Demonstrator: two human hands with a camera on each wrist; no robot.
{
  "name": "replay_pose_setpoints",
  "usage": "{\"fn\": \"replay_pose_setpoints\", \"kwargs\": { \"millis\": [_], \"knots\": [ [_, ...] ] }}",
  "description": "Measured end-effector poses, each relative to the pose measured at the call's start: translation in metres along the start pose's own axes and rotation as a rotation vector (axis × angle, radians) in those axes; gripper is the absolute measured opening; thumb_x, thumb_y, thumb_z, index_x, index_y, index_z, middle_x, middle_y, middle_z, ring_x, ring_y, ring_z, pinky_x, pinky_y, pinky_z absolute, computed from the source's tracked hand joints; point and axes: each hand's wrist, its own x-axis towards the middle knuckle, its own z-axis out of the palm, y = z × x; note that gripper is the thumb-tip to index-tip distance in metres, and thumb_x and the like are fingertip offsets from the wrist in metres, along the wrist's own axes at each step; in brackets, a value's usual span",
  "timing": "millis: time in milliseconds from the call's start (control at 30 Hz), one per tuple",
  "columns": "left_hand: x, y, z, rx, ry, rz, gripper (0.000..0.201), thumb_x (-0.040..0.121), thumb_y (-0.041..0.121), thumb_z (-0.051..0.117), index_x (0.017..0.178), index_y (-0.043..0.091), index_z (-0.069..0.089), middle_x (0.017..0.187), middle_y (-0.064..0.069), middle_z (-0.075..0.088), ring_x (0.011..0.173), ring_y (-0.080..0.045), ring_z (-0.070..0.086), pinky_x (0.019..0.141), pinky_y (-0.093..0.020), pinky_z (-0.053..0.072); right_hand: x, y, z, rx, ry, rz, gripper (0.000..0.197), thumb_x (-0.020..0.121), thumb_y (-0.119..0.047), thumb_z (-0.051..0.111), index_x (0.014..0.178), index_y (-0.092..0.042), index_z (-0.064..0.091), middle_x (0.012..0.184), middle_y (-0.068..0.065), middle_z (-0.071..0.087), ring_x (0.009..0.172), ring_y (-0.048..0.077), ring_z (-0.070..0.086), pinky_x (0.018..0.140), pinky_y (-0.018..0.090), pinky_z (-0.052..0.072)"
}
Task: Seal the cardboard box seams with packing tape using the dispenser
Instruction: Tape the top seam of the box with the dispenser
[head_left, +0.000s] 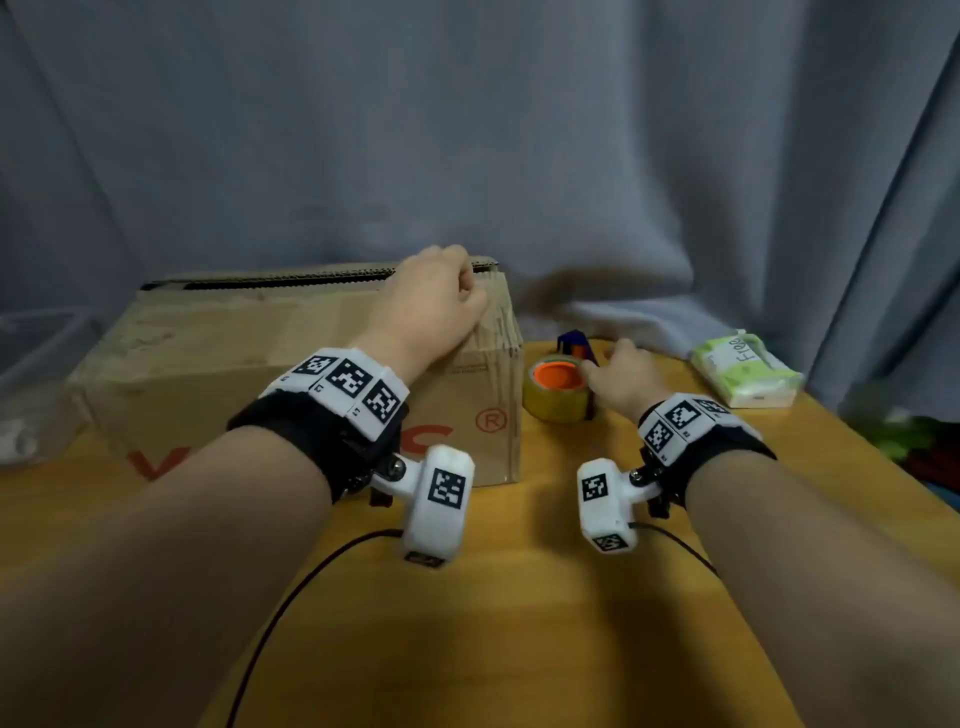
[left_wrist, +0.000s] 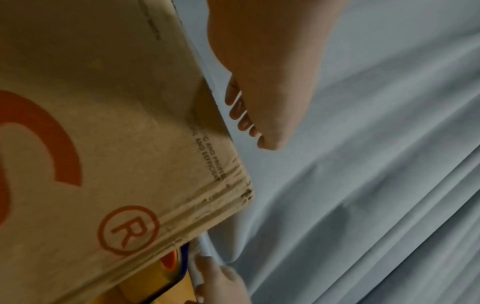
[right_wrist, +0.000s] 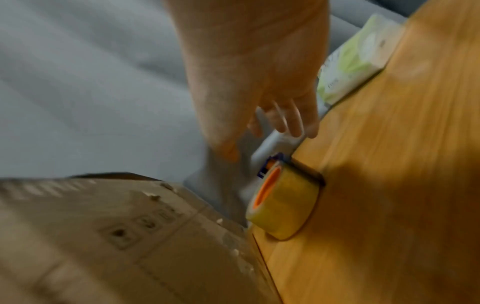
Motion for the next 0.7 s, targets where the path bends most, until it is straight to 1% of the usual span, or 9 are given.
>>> {"fn": "replay_pose_setpoints", "kwargs": {
  "millis": [67,200,300,367,400,467,533,600,700],
  "knots": [
    [0.010,-0.006,0.008,-0.011,-0.017,-0.017,0.015,0.086,0.029,0.051,0.085,0.015,0.057,0.094,-0.007,0.060,0.089,-0.028,0.056,0.078,-0.036,0.046,0.015,0.000,0.016,-0.001,-0.026,0.088,0.043,0.092,-0.039,0.055,0.106,0.001,0.056,0.105,0.018,0.063,0.083,0.029,0.055,0.067,0.033,0.041],
    [0.013,-0.017,0.020,-0.010,-0.033,-0.021,0.017,0.086,0.028,0.051,0.083,0.013,0.058,0.089,-0.005,0.061,0.086,-0.024,0.056,0.074,-0.032,0.042,0.034,-0.006,0.040,-0.062,-0.106,0.235,0.036,0.095,-0.033,0.051,0.078,-0.002,0.055,0.076,0.011,0.055,0.073,0.025,0.053,0.062,0.032,0.040],
    [0.011,-0.022,0.022,-0.033,-0.001,-0.011,0.017,0.087,0.028,0.051,0.083,0.013,0.059,0.089,-0.003,0.059,0.086,-0.022,0.054,0.075,-0.031,0.042,0.043,-0.003,0.044,-0.085,-0.011,0.268,0.031,0.093,-0.023,0.055,0.067,-0.005,0.052,0.062,0.008,0.046,0.068,0.026,0.052,0.056,0.031,0.039],
    [0.010,-0.022,0.022,-0.035,-0.011,-0.016,0.017,0.087,0.029,0.051,0.081,0.014,0.058,0.089,-0.002,0.058,0.086,-0.021,0.053,0.076,-0.032,0.044,0.040,-0.002,0.042,-0.037,0.037,0.287,0.029,0.091,-0.020,0.058,0.067,-0.005,0.051,0.064,0.007,0.049,0.060,0.024,0.050,0.048,0.028,0.034],
    [0.010,-0.021,0.022,-0.042,-0.011,-0.016,0.017,0.087,0.029,0.050,0.080,0.015,0.058,0.089,-0.002,0.058,0.087,-0.021,0.053,0.076,-0.033,0.045,0.035,-0.003,0.039,0.023,0.055,0.293,0.024,0.091,-0.021,0.059,0.076,-0.002,0.056,0.071,0.009,0.055,0.063,0.025,0.053,0.051,0.029,0.037],
    [0.010,-0.020,0.021,-0.055,-0.022,-0.030,0.017,0.087,0.028,0.050,0.079,0.015,0.057,0.088,-0.002,0.058,0.087,-0.021,0.053,0.075,-0.034,0.045,0.023,-0.010,0.030,0.195,0.146,0.303,0.034,0.088,-0.021,0.064,0.110,0.003,0.053,0.101,0.015,0.063,0.089,0.032,0.061,0.065,0.033,0.044],
    [0.008,-0.019,0.018,-0.073,-0.038,-0.042,0.016,0.087,0.026,0.050,0.078,0.015,0.057,0.087,-0.002,0.059,0.087,-0.022,0.053,0.074,-0.033,0.044,0.009,-0.019,0.015,0.370,0.266,0.242,0.049,0.084,-0.014,0.067,0.123,0.004,0.042,0.113,0.018,0.059,0.103,0.036,0.060,0.072,0.033,0.045],
    [0.006,-0.018,0.013,-0.080,-0.059,-0.031,0.016,0.087,0.025,0.050,0.077,0.014,0.056,0.087,-0.004,0.060,0.087,-0.024,0.054,0.070,-0.031,0.040,-0.003,-0.030,-0.005,0.401,0.311,0.122,0.046,0.081,-0.009,0.066,0.117,0.003,0.041,0.103,0.016,0.056,0.098,0.033,0.060,0.071,0.030,0.043],
    [0.001,-0.017,-0.002,-0.110,-0.065,-0.023,0.017,0.089,0.022,0.051,0.076,0.012,0.054,0.086,-0.007,0.062,0.083,-0.025,0.055,0.067,-0.029,0.036,-0.029,-0.053,-0.041,0.429,0.379,-0.064,0.034,0.077,-0.004,0.060,0.099,-0.009,0.035,0.090,0.008,0.052,0.081,0.029,0.055,0.070,0.038,0.047]
  ]
}}
